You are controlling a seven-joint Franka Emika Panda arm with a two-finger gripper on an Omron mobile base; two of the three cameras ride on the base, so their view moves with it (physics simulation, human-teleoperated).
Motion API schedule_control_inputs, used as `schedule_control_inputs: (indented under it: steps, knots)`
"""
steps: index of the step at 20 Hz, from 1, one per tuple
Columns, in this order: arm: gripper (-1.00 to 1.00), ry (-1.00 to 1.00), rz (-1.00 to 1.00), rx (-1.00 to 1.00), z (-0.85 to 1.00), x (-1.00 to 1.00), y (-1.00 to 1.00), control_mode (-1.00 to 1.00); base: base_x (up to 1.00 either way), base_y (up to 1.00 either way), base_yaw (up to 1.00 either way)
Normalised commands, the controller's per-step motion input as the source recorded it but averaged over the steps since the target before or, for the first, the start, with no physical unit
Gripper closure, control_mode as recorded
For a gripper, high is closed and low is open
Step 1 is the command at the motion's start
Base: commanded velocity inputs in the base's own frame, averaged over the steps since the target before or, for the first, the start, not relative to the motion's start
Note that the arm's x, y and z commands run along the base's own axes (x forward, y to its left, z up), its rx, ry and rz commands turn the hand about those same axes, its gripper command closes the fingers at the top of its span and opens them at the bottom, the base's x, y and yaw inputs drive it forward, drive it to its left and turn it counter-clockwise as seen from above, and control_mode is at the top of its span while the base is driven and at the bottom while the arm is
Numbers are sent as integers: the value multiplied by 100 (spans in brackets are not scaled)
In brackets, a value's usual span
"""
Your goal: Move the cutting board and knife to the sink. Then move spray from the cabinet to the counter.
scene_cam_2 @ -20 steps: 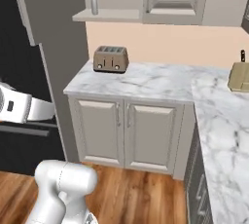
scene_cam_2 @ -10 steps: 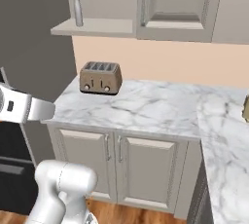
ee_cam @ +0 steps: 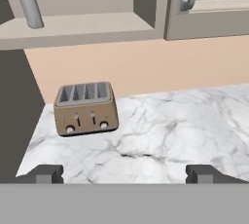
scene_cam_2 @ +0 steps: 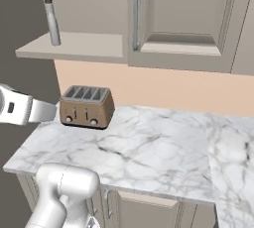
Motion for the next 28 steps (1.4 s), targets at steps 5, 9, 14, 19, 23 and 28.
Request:
schedule_control_inputs:
  steps: [5, 9, 14, 19, 23, 28]
  knots:
    - [-100, 0, 0, 0, 0, 0, 0, 100, 94, 0, 23]
    - [-100, 0, 0, 0, 0, 0, 0, 100, 48, -12, 37]
    - [-100, 0, 0, 0, 0, 0, 0, 100, 29, -12, 40]
    - [-100, 0, 0, 0, 0, 0, 0, 100, 44, 0, 22]
    - [-100, 0, 0, 0, 0, 0, 0, 100, 31, 0, 18]
    - [-100, 0, 0, 0, 0, 0, 0, 100, 21, 4, 23]
